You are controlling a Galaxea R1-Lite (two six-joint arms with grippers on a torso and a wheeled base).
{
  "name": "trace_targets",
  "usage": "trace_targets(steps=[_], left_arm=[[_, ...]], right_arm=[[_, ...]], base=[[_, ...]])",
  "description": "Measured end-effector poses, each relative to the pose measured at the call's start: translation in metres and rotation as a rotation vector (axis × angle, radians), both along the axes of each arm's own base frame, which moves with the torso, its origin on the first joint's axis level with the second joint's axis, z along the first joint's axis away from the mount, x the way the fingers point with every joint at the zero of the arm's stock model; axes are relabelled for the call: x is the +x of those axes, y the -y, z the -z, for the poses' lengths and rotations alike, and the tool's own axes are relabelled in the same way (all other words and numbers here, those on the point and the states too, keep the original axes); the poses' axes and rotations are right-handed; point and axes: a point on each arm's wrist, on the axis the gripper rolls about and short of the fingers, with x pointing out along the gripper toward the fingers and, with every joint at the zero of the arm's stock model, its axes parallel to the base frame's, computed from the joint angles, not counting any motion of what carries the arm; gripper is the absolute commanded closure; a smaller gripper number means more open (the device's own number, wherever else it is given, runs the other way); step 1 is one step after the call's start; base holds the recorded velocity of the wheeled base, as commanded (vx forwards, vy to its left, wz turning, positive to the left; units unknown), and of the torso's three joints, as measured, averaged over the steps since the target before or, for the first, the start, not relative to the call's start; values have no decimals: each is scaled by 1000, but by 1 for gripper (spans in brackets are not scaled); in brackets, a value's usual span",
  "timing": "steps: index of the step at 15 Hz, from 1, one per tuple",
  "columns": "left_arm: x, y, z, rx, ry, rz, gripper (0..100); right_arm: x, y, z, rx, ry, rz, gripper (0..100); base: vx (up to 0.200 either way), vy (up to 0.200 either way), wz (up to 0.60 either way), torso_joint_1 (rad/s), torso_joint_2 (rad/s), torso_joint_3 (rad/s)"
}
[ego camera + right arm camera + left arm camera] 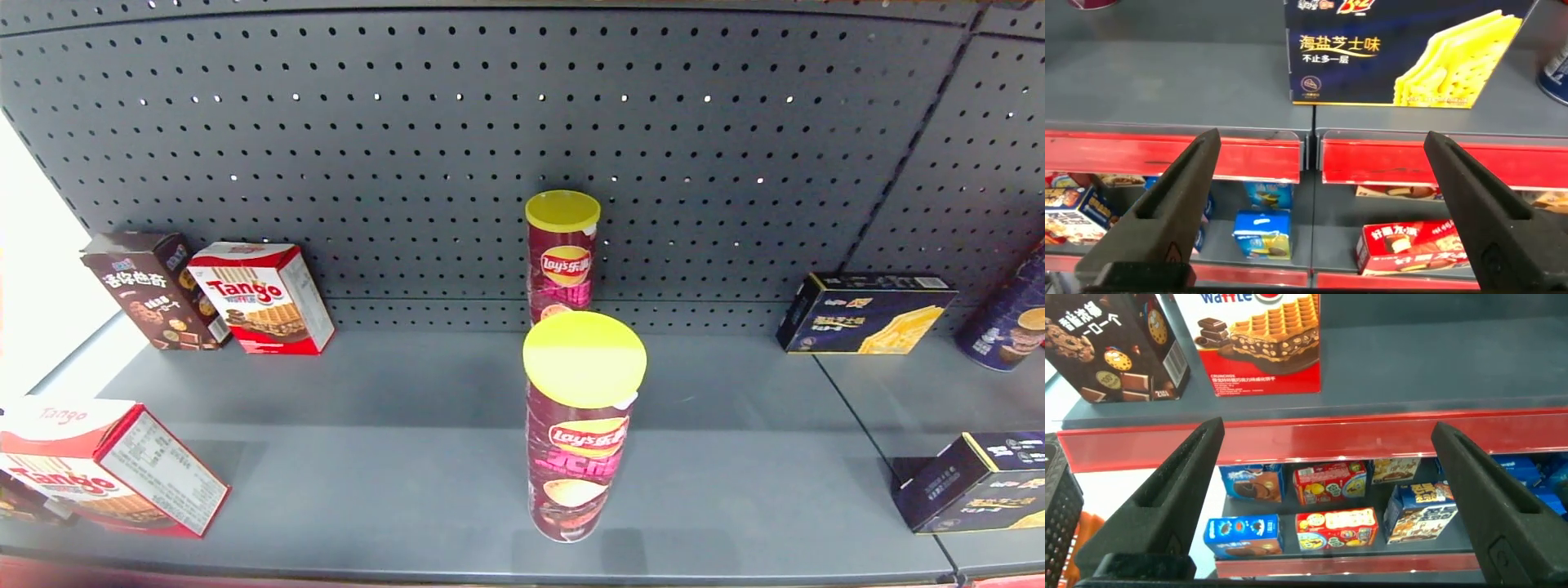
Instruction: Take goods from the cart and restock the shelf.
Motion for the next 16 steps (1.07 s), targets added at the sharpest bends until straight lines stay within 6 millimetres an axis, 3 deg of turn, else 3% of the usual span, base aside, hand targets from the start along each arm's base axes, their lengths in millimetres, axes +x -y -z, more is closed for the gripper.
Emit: trace_targets(steps=[16], left_arm=[[0, 0, 0, -5, 1, -2, 0]], right_arm=[[0, 0, 0, 0, 1, 0, 0]], base=[[-38, 0, 0, 3, 1, 1]])
